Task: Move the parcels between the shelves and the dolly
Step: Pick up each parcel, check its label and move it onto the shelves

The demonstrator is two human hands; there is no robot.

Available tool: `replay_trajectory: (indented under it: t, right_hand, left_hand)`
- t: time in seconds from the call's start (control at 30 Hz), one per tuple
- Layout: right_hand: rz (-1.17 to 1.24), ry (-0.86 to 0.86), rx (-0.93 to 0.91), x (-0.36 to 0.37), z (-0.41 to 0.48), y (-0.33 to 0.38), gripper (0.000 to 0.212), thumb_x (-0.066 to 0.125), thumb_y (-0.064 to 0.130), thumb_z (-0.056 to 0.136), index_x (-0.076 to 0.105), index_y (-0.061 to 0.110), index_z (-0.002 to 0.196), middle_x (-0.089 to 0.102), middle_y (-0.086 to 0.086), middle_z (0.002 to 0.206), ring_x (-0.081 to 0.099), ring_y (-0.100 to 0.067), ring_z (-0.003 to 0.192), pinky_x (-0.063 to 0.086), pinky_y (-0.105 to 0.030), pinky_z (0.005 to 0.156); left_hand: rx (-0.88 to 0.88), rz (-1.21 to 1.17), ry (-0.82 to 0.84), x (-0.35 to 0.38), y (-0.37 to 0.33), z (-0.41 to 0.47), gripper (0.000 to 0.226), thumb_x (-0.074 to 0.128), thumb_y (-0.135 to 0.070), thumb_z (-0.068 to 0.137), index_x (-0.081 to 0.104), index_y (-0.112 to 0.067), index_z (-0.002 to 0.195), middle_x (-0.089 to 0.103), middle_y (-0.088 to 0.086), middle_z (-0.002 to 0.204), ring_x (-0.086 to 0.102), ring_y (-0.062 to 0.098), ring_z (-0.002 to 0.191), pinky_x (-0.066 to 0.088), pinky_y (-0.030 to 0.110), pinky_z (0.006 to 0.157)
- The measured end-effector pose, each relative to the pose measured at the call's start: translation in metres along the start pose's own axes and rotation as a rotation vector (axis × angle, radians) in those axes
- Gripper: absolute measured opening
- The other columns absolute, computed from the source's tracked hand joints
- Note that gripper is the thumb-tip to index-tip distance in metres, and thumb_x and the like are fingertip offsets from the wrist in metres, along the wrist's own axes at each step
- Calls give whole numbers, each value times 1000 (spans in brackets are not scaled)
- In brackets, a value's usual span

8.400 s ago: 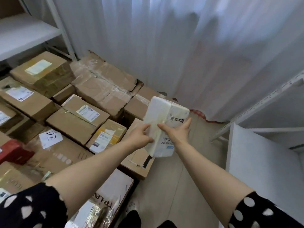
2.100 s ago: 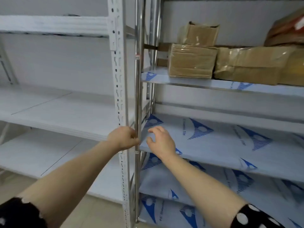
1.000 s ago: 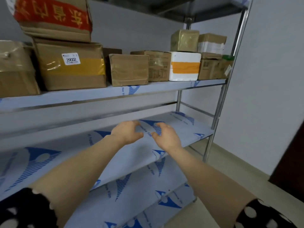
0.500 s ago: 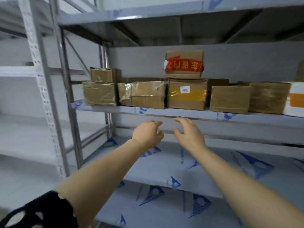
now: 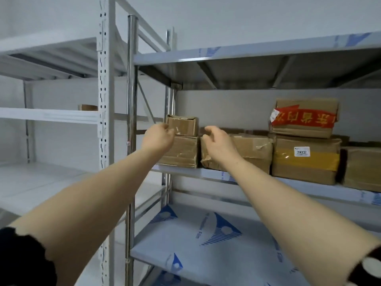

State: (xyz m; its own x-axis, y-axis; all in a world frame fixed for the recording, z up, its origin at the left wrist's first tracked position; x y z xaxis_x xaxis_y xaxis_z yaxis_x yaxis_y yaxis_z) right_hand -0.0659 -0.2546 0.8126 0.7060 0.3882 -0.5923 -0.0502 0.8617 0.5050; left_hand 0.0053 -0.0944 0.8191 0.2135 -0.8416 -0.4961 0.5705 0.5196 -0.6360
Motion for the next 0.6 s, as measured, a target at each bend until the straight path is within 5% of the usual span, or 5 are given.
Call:
replay_trajectory:
  t: [0.23, 0.4, 0.6]
  right_hand:
    - [-79, -92, 187, 36, 92, 10, 40, 33, 31, 102, 54, 1, 118, 56, -21, 126, 52, -36, 116, 41, -36, 90]
    - [-53, -137, 302, 52, 131, 8, 46, 36, 36, 101, 58, -1, 117, 57, -22, 126, 52, -36, 118, 42, -35, 91]
    - [31, -212, 395, 62, 137, 1, 36, 51, 37, 94, 63, 7, 110, 63, -15, 116, 59, -34, 109, 46, -32, 86]
  left_hand:
    - [-45, -153, 12, -7, 31, 114, 28, 46, -30, 99, 61, -6, 101, 63, 15, 98, 61, 32, 99, 49, 37, 84]
    - [-104, -177, 120, 13, 36, 162, 41, 52, -42, 96, 53, -3, 84, 52, 9, 72, 54, 24, 66, 43, 30, 60]
    - [-188, -373, 241, 45, 45, 165, 33, 64, -31, 89, 57, -1, 100, 61, 14, 84, 64, 29, 80, 57, 40, 79]
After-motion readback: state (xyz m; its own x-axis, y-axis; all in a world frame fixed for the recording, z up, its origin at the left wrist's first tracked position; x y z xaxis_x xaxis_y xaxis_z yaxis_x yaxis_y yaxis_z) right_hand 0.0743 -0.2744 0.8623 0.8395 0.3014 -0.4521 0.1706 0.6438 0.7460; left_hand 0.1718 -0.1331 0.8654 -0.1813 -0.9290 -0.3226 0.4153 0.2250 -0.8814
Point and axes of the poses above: each hand's wrist, its own z-axis towards the middle knuckle, its own x-axis out of the palm, y = z × x, the point moved 7 cm from there along z, towards the middle knuckle
